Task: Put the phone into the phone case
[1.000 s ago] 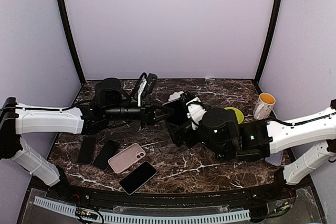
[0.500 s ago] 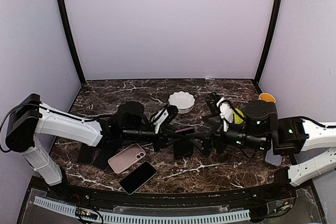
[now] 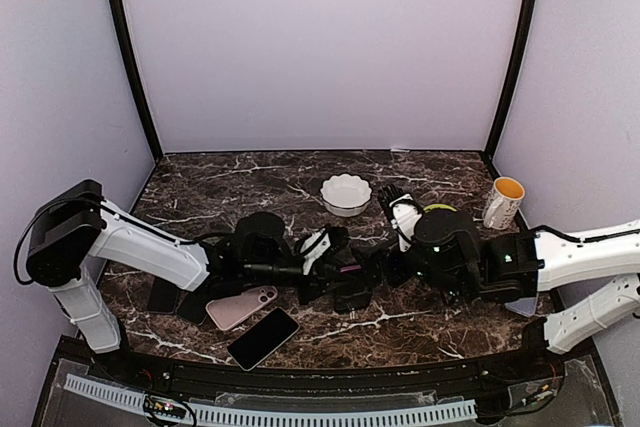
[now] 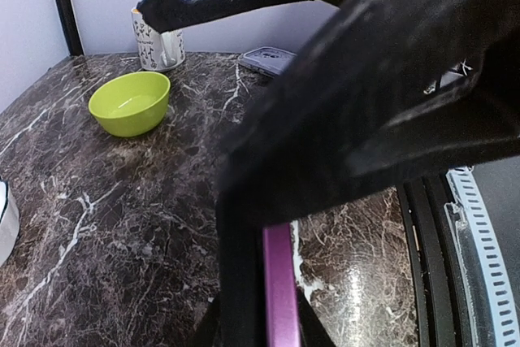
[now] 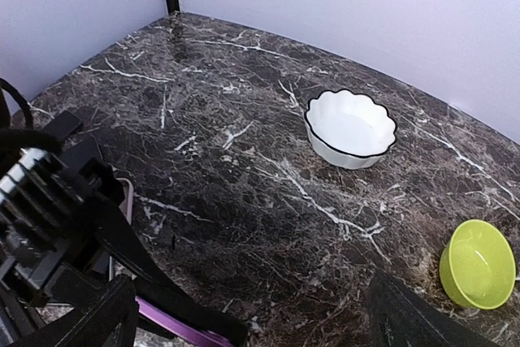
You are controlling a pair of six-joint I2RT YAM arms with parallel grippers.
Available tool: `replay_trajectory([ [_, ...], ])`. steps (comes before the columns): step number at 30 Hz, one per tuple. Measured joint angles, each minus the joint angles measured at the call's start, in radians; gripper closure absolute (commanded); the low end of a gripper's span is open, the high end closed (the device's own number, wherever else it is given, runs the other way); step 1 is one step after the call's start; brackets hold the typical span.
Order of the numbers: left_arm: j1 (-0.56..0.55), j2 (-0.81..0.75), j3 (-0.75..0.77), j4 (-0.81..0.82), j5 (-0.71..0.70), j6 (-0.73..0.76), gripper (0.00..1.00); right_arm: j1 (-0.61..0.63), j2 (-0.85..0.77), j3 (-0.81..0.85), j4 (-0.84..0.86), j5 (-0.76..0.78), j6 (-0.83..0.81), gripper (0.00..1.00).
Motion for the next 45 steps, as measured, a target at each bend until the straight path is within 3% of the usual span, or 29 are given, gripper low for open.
replay_trajectory([
  [10, 0.000, 0.007, -0.011, 0.032, 0.019, 0.022, 0.97, -0.031, 0.093, 0.021, 0.054, 0.028, -0.016, 0.02],
  [30, 0.000, 0.023, -0.038, 0.112, 0.025, 0.022, 0.74, -0.041, 0.195, -0.006, 0.160, 0.021, 0.021, 0.02],
  [45, 0.001, 0.037, -0.038, 0.126, 0.030, 0.021, 0.71, -0.048, 0.212, -0.038, 0.220, 0.022, 0.056, 0.02],
])
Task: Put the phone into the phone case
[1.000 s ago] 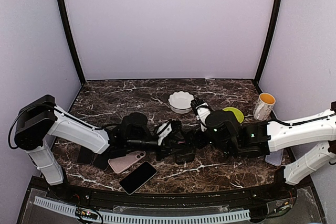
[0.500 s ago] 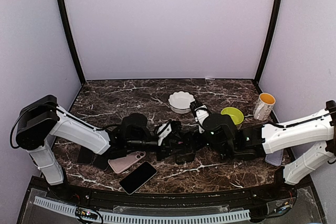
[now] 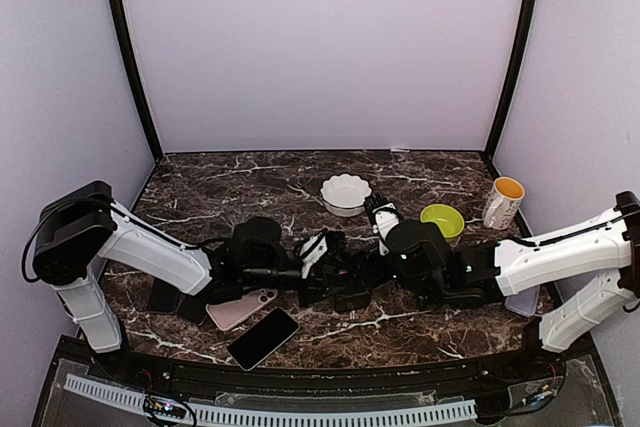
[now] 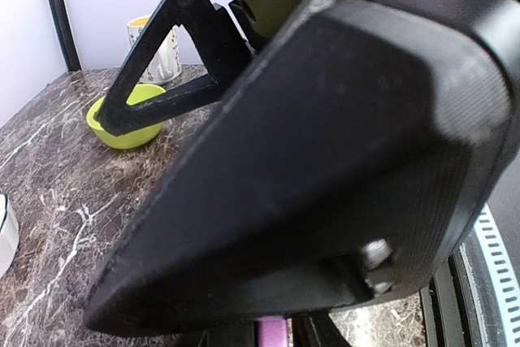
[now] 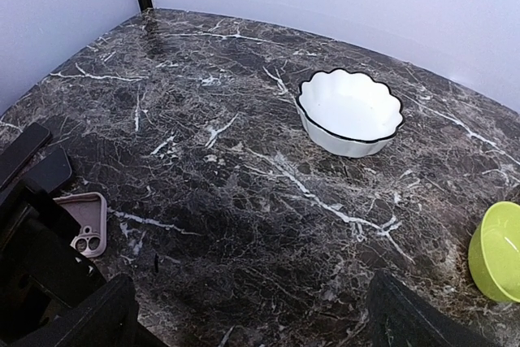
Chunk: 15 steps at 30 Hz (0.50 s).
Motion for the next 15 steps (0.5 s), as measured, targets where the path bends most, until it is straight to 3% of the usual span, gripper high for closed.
replay_trajectory([
  [5, 0.001, 0.004, 0.000, 0.000, -0.010, 0.000, 0.71, -0.004, 0.008, -0.008, 0.031, 0.000, 0.008, 0.02],
  [7, 0.001, 0.004, 0.000, 0.000, -0.012, 0.000, 0.76, -0.007, 0.007, -0.019, 0.046, -0.002, 0.013, 0.02],
  [11, 0.002, 0.005, 0.000, -0.001, -0.013, -0.004, 0.97, -0.014, -0.017, -0.034, 0.043, -0.034, 0.014, 0.02],
  [15, -0.002, 0.004, 0.000, -0.007, -0.006, 0.000, 1.00, -0.045, -0.101, -0.062, -0.013, -0.153, -0.046, 0.01],
])
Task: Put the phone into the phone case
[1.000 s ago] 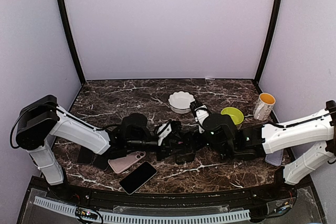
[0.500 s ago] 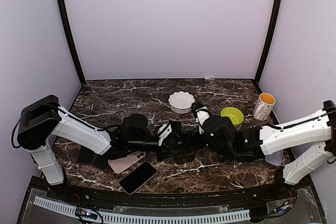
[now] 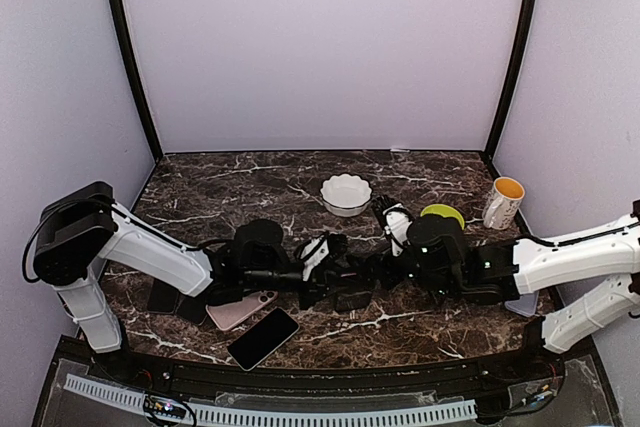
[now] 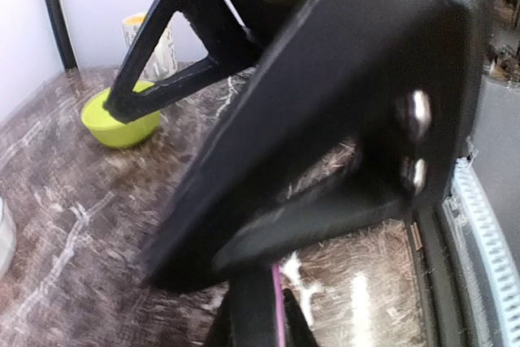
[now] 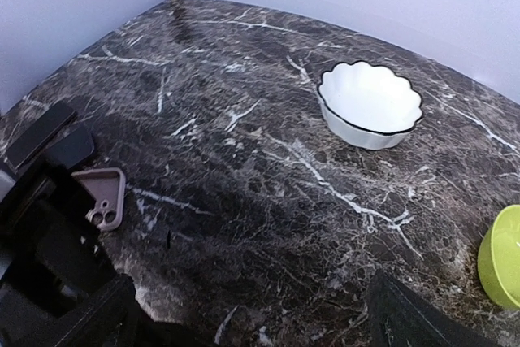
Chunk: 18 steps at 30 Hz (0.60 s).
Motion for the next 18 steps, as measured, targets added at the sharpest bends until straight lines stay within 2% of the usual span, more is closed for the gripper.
replay_trajectory([
  [5, 0.001, -0.012, 0.000, -0.023, 0.008, 0.012, 1.00, -0.096, -0.185, -0.034, -0.082, -0.288, -0.098, 0.01],
  [10, 0.001, -0.089, 0.000, -0.149, 0.045, 0.032, 1.00, -0.142, -0.349, -0.031, -0.165, -0.522, -0.182, 0.02],
  [18, 0.001, -0.282, 0.028, -0.302, 0.151, 0.063, 1.00, -0.146, -0.344, 0.034, -0.245, -0.752, -0.250, 0.26],
])
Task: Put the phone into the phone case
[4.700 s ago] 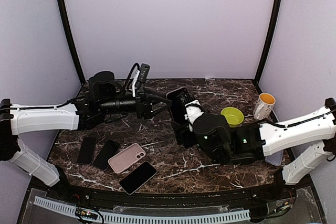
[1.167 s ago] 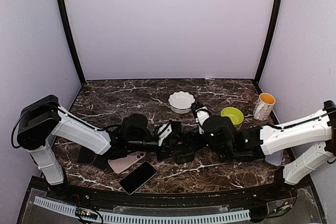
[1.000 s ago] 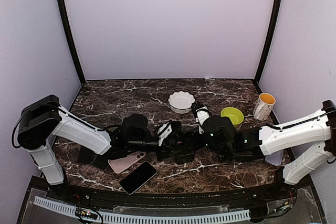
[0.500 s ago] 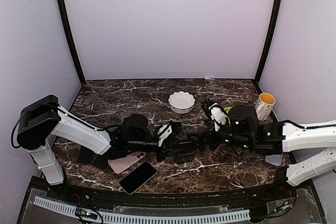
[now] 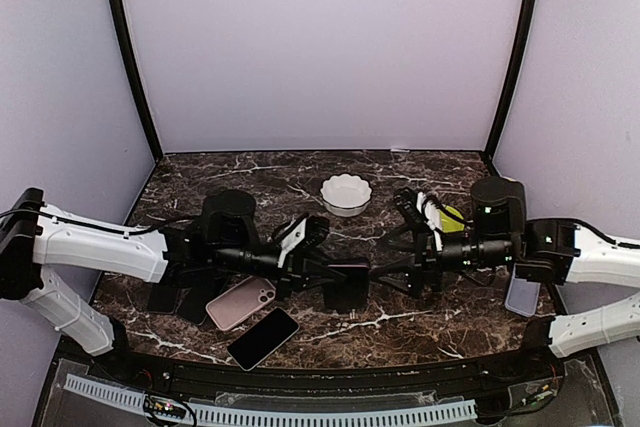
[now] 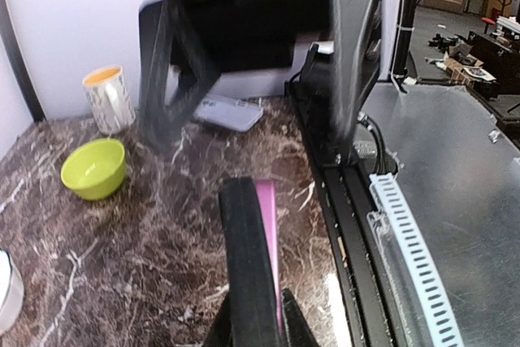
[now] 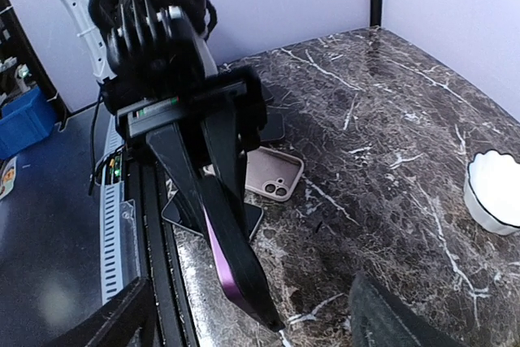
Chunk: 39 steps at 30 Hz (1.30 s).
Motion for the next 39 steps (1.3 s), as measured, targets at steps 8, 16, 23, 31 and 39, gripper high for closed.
replay_trajectory([
  [8, 0.000, -0.050, 0.012, -0.032, 0.039, 0.001, 1.00, 0.000, 0.096, 0.013, 0.010, -0.085, -0.004, 0.48],
  [16, 0.001, -0.050, 0.013, -0.044, 0.054, -0.008, 1.00, 0.000, 0.140, 0.024, 0.045, -0.134, 0.007, 1.00],
  [23, 0.012, -0.051, 0.016, -0.051, 0.072, -0.090, 0.76, 0.000, 0.137, 0.035, 0.033, -0.138, -0.053, 1.00],
  [31, 0.000, -0.098, 0.021, 0.024, 0.080, -0.078, 0.73, -0.001, 0.053, 0.075, 0.069, -0.155, 0.005, 1.00],
  [39, 0.002, -0.113, 0.004, 0.079, 0.073, -0.154, 1.00, -0.002, 0.042, 0.121, 0.104, -0.166, -0.001, 0.66],
])
